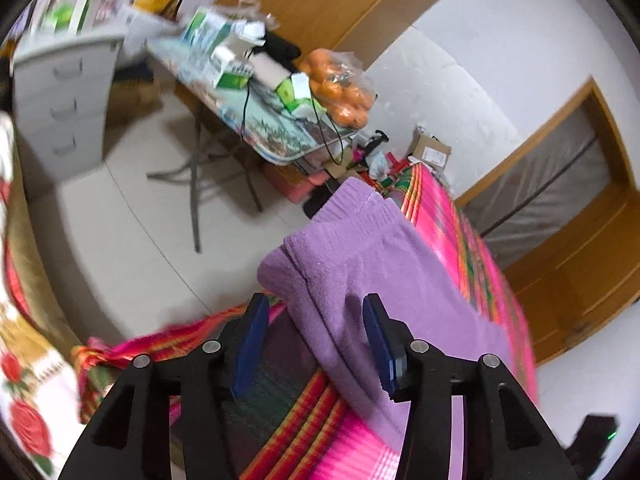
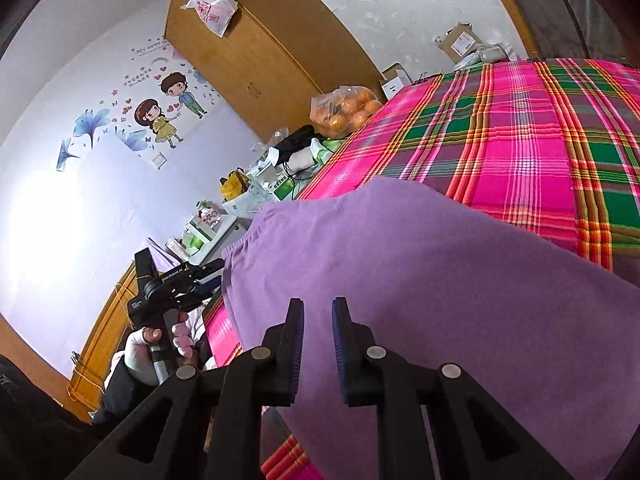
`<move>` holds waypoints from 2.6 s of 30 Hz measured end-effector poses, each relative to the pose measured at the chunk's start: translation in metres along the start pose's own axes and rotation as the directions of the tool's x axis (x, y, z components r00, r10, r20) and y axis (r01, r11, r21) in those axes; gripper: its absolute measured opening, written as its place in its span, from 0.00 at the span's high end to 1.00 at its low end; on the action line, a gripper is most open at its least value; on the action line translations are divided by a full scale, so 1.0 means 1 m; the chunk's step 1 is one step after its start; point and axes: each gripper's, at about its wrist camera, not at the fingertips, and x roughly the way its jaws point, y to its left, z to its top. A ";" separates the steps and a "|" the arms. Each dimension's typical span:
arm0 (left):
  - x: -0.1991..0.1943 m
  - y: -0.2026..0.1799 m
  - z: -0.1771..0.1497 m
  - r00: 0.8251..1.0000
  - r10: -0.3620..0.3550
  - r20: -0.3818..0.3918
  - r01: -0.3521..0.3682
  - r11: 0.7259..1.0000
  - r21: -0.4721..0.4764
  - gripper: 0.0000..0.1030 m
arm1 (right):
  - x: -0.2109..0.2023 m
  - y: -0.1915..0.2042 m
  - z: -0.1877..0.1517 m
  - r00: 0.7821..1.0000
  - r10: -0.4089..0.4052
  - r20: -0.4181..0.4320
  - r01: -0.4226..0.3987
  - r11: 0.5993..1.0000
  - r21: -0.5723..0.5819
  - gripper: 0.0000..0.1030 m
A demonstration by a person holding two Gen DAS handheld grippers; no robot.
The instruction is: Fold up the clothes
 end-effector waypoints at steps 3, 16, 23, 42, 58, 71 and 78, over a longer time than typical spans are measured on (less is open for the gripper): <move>0.009 0.005 0.004 1.000 -0.022 -0.022 0.021 0.998 -0.058 0.51 | 0.002 0.000 0.001 1.000 -0.002 -0.002 0.002 1.000 0.006 0.85; 0.021 -0.004 0.019 1.000 -0.019 0.021 0.020 0.997 -0.074 0.76 | 0.006 -0.003 0.002 1.000 -0.013 -0.007 0.013 1.000 0.027 0.85; 0.002 -0.023 0.026 0.992 -0.108 0.071 0.107 0.994 0.016 0.78 | 0.005 -0.008 -0.002 1.000 -0.018 -0.001 0.018 0.998 0.057 0.85; -0.021 -0.167 -0.006 0.922 -0.382 -0.060 0.370 0.827 0.422 0.79 | -0.019 -0.030 -0.009 0.996 -0.060 0.071 0.047 0.984 0.171 0.85; 0.015 -0.237 -0.133 0.786 -0.389 -0.481 0.618 0.536 0.576 0.79 | -0.043 -0.058 -0.016 0.987 -0.110 0.113 0.074 0.956 0.285 0.84; 0.006 -0.233 -0.168 0.753 -0.348 -0.559 0.657 0.457 0.600 0.59 | -0.048 -0.057 -0.013 0.986 -0.115 0.118 0.081 0.962 0.262 0.66; -0.005 -0.195 -0.119 0.871 -0.338 -0.357 0.490 0.643 0.588 0.59 | -0.036 -0.042 0.005 0.992 -0.074 0.097 0.055 0.981 0.188 0.61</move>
